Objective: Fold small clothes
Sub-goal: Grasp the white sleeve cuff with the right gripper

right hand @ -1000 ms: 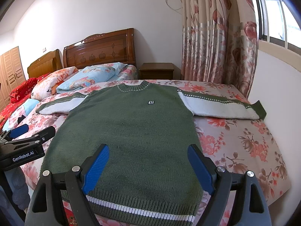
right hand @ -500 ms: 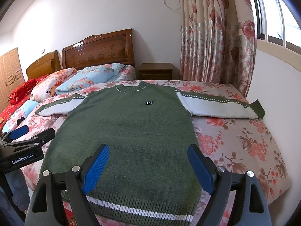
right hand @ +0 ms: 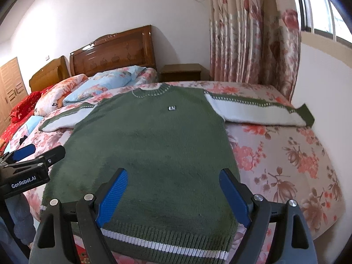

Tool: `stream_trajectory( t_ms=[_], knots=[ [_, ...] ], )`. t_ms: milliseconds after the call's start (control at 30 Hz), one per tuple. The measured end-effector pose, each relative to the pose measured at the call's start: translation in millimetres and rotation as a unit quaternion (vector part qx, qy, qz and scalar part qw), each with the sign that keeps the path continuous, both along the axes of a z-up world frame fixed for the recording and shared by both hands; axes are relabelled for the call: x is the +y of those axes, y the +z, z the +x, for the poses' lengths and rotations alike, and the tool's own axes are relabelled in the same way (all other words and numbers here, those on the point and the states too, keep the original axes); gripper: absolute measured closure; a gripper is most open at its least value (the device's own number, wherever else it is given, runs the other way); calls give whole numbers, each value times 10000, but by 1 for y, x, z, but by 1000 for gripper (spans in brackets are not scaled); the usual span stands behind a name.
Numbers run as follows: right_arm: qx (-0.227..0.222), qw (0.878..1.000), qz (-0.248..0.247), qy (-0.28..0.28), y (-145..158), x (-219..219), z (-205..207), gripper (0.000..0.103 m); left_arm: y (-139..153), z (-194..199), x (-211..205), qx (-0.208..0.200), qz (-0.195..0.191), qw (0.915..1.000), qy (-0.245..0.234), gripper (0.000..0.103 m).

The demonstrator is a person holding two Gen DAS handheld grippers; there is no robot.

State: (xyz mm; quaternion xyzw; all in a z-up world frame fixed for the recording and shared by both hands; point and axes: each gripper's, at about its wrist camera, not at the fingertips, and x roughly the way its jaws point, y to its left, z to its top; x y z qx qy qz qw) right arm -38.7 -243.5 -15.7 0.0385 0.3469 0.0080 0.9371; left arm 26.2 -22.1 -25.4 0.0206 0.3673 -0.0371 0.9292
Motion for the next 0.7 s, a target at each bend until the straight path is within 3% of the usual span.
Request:
stream_trajectory(
  t_ms=[133,267,400,500,567,600,700],
  knots=[
    [219,9996,62,-145,-12,-13,14,16,-12,26,-16,277,84,9993,-256,0],
    [423,9984,130,-345,-20,-41,33,16,-22,66,-47,797,276,9928,-848,0],
    [635,9922,488,-953,-25,-97,56,17,-17,110,-74,385,573,9904,-1199,0],
    [738,9809,912,-1549,-29,-154,83,21,-28,151,-76,283,614,9928,-992,0],
    [736,9695,1359,-1904,-32,-197,104,31,-38,175,-72,454,557,9940,-822,0],
    [787,9584,1607,-2223,-36,-222,114,32,-42,185,-68,569,472,9944,-753,0],
    [728,9415,1968,-2636,-44,-263,129,34,-54,203,-57,712,304,9950,-625,0]
  ],
)
